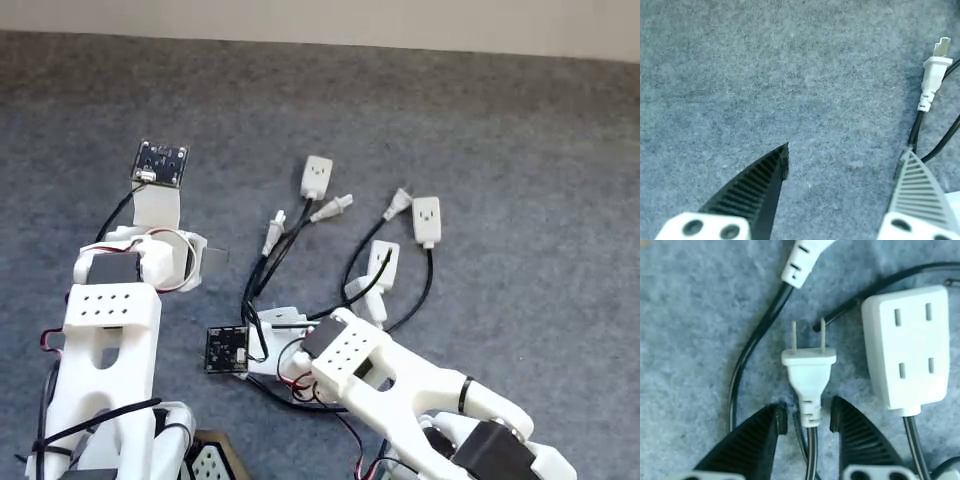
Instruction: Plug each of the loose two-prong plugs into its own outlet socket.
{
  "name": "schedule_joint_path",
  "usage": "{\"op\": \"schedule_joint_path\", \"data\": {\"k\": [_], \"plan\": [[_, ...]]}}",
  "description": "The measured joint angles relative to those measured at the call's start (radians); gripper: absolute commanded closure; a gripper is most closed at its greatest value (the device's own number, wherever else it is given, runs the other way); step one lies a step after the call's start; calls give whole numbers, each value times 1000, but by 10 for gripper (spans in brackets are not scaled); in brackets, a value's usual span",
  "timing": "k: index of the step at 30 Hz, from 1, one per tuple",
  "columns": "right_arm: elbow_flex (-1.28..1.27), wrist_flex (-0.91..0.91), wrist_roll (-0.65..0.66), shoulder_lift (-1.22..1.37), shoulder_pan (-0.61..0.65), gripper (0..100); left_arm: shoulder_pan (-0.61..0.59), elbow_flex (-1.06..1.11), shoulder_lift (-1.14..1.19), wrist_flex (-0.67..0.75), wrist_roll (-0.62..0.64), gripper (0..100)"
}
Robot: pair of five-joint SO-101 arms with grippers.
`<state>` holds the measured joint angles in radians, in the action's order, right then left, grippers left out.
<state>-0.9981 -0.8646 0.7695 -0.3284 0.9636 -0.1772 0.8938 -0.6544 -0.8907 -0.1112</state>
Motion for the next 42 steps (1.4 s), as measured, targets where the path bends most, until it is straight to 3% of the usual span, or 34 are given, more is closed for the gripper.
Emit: {"op": "schedule_joint_path", "data": {"k": [6,10,20,24,36,39,42], "plan": [[-40,72,-48,-5,0,865,0,0,0,0,0,663],[-41,80,-84,-5,0,998,0,0,0,0,0,663],[-41,129,-172,-3,-14,993,0,0,0,0,0,663],[23,34,-210,-25,-75,993,0,-3,0,-14,0,663],[313,-566,-265,-582,-29,993,0,-420,0,-519,-5,661],[324,-600,-310,-694,-31,993,5,-460,0,-586,-23,659],[247,-509,-371,-806,-26,993,54,-460,0,-609,-23,659]]}}
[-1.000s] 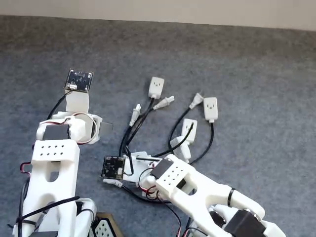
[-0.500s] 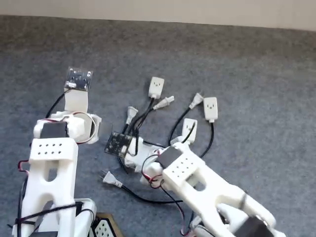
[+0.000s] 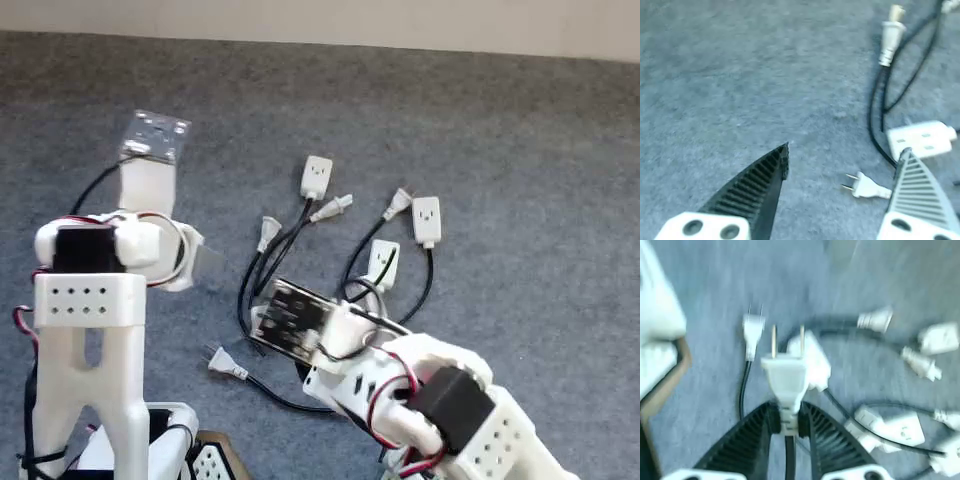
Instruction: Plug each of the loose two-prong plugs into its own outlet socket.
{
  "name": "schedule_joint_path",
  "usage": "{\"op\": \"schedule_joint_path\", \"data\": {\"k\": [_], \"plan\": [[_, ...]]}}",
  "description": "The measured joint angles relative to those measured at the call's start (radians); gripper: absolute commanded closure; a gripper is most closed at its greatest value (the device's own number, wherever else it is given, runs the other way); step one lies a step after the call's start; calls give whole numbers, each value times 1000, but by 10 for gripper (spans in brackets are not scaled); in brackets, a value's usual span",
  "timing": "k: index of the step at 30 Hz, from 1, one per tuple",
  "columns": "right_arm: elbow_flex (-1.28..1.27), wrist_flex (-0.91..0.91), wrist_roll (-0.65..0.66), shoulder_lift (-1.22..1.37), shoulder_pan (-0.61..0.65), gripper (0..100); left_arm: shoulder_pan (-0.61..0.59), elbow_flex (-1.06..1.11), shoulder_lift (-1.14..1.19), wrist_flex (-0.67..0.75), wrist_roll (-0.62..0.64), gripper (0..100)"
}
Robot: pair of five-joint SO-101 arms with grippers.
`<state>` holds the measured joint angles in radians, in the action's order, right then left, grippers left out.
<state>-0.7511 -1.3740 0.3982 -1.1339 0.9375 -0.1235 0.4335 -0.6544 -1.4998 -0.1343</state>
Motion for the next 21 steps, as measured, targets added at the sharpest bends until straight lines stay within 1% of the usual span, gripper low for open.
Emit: {"op": "schedule_joint_path", "data": {"k": [4,8,11,16,19,21], "plan": [[-265,230,-35,-144,-5,993,110,0,-32,-2,-5,659],[-517,436,-110,-235,-77,993,183,11,-192,6,-8,659],[-552,474,-152,-272,-114,993,215,118,-358,94,-32,659],[-562,499,-190,-284,-127,993,219,436,-594,298,-41,659],[-563,502,-195,-284,-129,993,218,606,-674,394,-41,659],[-563,502,-195,-284,-129,993,216,657,-695,430,-34,659]]}}
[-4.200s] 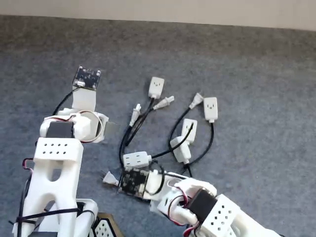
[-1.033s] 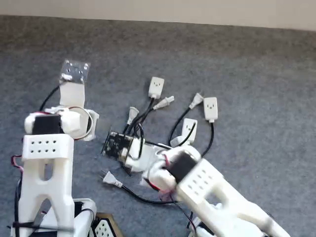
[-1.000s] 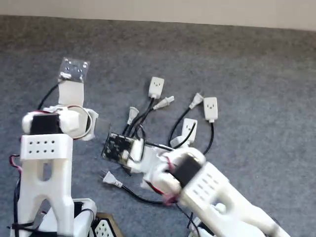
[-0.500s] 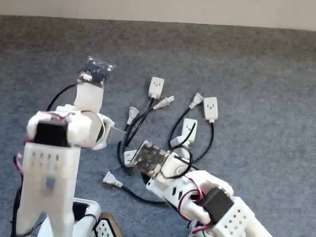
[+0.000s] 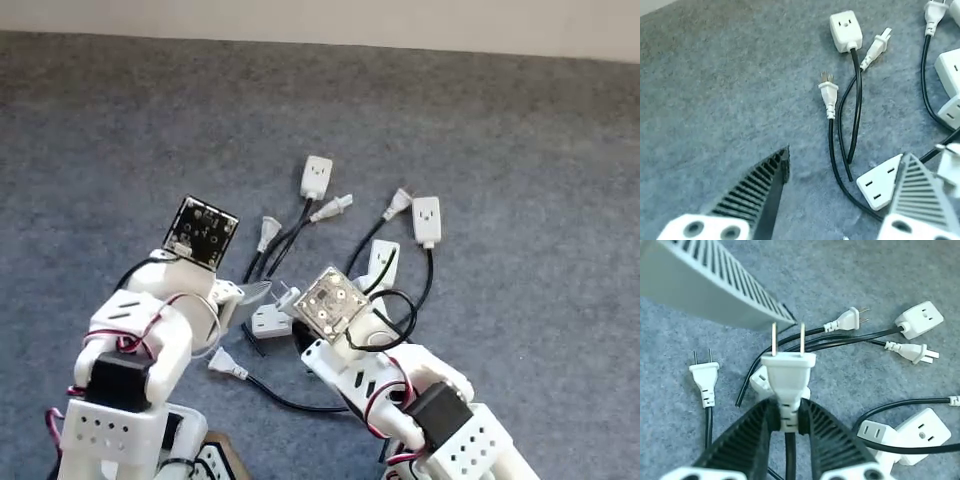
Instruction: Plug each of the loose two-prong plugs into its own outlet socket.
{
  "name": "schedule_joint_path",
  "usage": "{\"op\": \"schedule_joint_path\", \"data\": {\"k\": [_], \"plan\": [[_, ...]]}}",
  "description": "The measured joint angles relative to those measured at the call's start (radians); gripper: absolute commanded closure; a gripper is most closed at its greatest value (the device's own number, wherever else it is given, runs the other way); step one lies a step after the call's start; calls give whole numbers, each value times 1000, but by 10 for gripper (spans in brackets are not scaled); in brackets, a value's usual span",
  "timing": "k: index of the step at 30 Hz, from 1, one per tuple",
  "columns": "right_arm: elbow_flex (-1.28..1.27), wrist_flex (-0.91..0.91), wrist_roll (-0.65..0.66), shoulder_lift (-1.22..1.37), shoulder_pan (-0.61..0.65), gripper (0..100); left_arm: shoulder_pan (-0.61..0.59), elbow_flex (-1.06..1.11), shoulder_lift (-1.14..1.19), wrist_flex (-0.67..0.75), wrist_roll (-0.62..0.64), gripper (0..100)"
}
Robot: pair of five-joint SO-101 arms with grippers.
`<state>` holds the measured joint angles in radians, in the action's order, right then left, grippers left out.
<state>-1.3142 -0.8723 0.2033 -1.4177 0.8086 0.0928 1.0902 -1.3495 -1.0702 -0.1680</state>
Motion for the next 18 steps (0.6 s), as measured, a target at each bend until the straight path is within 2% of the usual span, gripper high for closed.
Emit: {"op": "schedule_joint_path", "data": {"k": [8,15,18], "plan": [[0,0,0,31,-3,993,48,-11,-20,21,29,660],[44,52,0,330,-2,993,66,-48,-20,11,29,662],[64,61,-15,361,0,993,66,3,-20,15,29,662]]}}
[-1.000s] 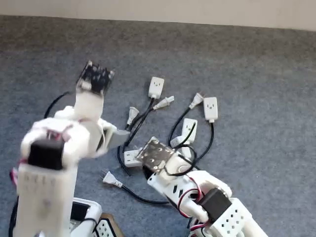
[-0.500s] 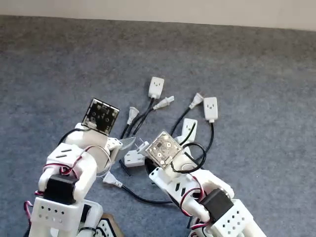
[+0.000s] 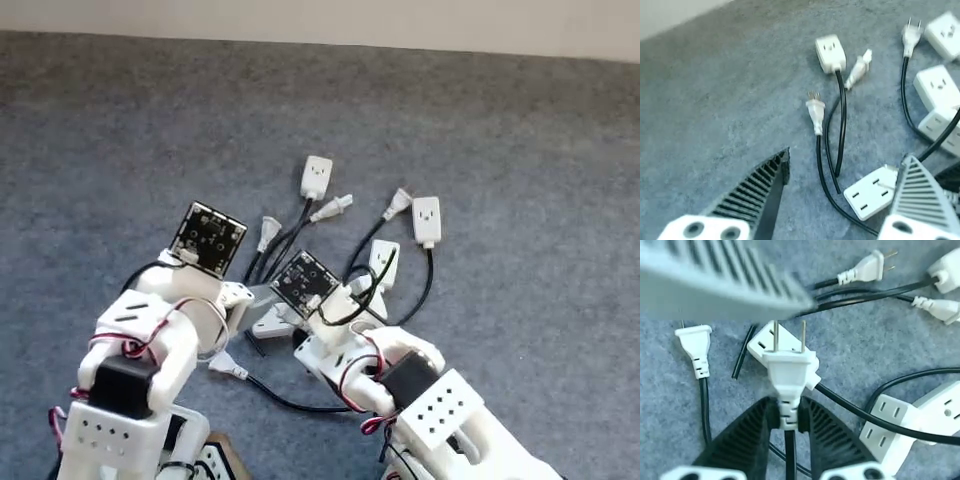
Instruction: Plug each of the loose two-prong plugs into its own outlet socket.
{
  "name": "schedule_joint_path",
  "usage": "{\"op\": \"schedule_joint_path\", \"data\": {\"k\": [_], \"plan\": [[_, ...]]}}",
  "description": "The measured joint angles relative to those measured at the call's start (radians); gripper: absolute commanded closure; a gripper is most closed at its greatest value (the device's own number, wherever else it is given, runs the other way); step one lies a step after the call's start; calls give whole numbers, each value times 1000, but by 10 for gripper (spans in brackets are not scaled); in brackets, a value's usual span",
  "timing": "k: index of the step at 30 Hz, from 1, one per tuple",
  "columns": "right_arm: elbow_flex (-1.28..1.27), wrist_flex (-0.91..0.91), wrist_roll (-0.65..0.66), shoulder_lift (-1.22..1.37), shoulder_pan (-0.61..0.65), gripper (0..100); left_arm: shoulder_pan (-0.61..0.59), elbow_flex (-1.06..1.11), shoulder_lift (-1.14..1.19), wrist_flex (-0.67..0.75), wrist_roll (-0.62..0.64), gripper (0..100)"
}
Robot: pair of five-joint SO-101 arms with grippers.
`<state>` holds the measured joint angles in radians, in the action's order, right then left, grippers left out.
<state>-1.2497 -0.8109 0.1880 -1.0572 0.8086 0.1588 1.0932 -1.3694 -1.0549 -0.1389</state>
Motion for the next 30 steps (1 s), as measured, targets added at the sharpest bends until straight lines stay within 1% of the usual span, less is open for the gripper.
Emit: {"op": "schedule_joint_path", "data": {"k": [5,9,17,30], "plan": [[66,-49,-3,-2,0,993,0,135,0,66,3,662],[137,-123,-2,-2,-2,993,-2,147,-8,81,5,662],[391,-304,23,57,32,993,-2,149,-11,81,5,662],[557,-318,40,242,41,993,-5,155,0,83,5,662]]}}
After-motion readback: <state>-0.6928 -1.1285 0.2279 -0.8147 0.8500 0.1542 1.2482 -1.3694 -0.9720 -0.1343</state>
